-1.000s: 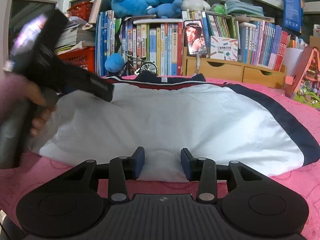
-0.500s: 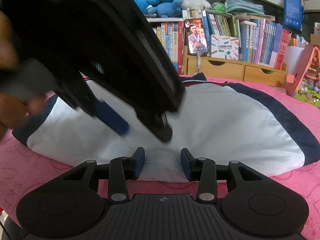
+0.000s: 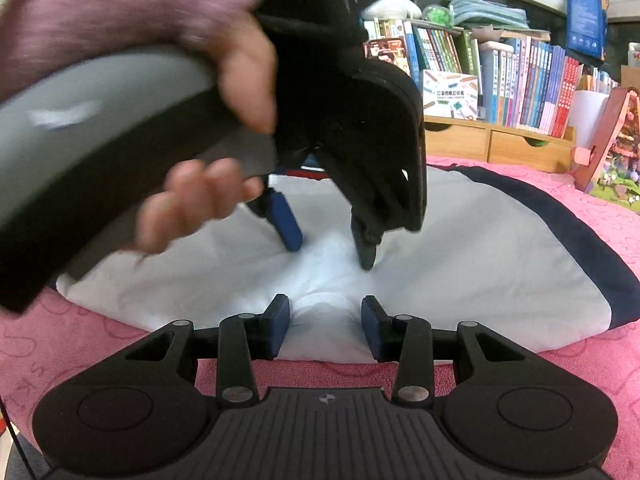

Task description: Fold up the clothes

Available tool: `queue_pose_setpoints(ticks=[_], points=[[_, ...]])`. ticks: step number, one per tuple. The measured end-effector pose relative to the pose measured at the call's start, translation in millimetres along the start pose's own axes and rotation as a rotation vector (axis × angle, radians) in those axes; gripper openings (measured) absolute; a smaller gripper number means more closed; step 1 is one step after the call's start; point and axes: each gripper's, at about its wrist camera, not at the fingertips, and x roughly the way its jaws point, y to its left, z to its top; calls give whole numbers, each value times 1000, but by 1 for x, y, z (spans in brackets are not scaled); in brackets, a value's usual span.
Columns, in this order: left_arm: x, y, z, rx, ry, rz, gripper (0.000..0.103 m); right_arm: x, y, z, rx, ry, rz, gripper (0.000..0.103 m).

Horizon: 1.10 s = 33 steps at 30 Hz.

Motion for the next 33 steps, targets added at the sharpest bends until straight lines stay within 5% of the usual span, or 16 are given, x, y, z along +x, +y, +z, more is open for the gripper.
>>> queue_pose_setpoints(ticks=[10,17,21,26,33], points=[[38,42,60,-158,-111,53,50,-5,-3,-4,-14,-17,3,38],[43,37,80,-137,-109,82,50,-6,-5,-6,-6,-18,15,37],[15,42,69,-158,-140,20,44,-11,-2,-10,-1,-22,23,37],[-38,28,29,-50,-146,-96,42,-12,0,-10,3,-24,26,37],[-42,4,-25,27,69,-124,34,-7,-2,-6,4,-23,22,37]])
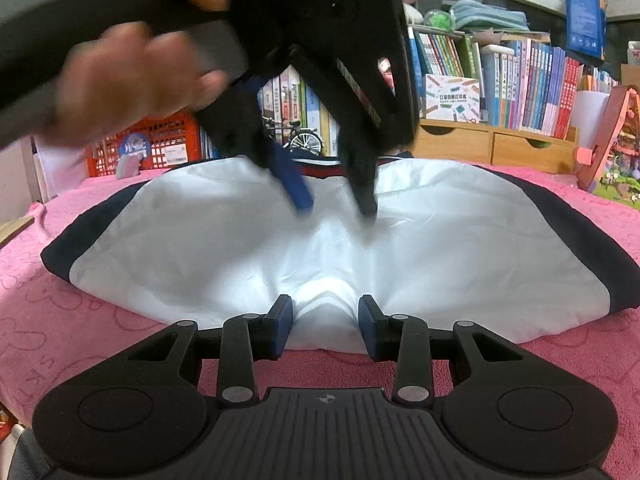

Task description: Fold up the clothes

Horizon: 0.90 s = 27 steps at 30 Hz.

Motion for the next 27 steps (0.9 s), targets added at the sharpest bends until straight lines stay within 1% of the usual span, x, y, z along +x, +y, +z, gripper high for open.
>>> queue_pose_setpoints(ticks=[1,3,9,13,17,23,24,27], points=[[5,-1,-4,-5,31,-3,34,0,0,0,-1,0,-1,37],[17,0,-8,-8,60,25,35,0,0,0,-4,0,-1,37],[22,-4,-3,22,5,75,35,-1,1,0,-8,1,-5,37],[29,3,10,-8,-37,93,36,-1,2,0,-12,2,-11,37],[41,11,30,-40,-89,120,36,-1,3,0,-14,4,-14,37],[66,35,77,-115,-194,177,37,-3,3,-2,-18,0,-20,37],[70,38,85,-132,-202,186,40,-4,4,-3,-19,-2,-22,37],[80,44,110,-187,-221,211,41,-5,5,-5,-19,-3,-24,37]])
